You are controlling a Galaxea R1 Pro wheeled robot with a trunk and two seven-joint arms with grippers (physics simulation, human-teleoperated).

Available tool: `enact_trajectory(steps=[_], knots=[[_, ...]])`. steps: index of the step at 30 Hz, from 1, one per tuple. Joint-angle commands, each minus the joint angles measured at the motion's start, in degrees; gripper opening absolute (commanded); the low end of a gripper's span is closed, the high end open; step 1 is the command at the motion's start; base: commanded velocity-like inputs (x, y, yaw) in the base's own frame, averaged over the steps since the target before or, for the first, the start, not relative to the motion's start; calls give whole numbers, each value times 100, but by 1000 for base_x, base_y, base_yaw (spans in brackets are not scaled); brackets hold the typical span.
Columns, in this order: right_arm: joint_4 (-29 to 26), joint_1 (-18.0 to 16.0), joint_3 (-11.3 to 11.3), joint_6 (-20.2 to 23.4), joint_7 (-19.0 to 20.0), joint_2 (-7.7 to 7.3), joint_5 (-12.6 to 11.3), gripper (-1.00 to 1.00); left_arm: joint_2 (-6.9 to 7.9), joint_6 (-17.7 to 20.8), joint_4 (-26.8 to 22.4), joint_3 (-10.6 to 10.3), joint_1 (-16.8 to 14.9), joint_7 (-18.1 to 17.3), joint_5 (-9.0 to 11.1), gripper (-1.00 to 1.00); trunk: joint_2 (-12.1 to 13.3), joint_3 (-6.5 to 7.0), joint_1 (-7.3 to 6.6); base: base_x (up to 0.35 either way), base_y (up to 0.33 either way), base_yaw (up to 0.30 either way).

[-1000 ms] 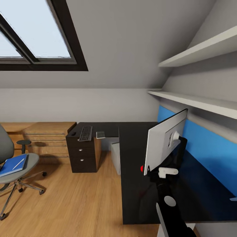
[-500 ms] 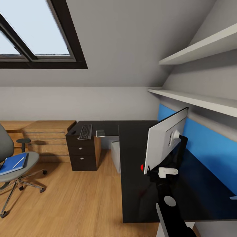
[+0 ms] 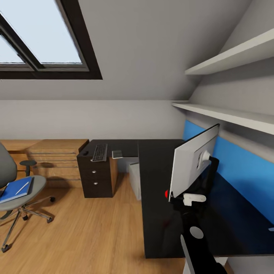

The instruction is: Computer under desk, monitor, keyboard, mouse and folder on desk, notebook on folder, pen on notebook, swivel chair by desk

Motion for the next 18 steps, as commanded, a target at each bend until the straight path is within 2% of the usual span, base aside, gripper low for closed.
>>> enact_trajectory(steps=[1, 6, 18], knots=[[-8, -3, 2, 53, -19, 2, 60, 100, 7, -35, -8, -15, -3, 14, 48, 100, -5, -6, 2, 79, 216, 0], [-8, -3, -1, 47, -18, 2, 60, 100, 4, -35, -8, -18, -3, 21, 48, 100, -5, -6, 2, 64, 136, 0], [-82, -3, -2, -150, -32, 2, 67, 100, 3, -38, -8, -20, -3, 25, 48, 100, -5, -6, 2, 5, 10, 0]])
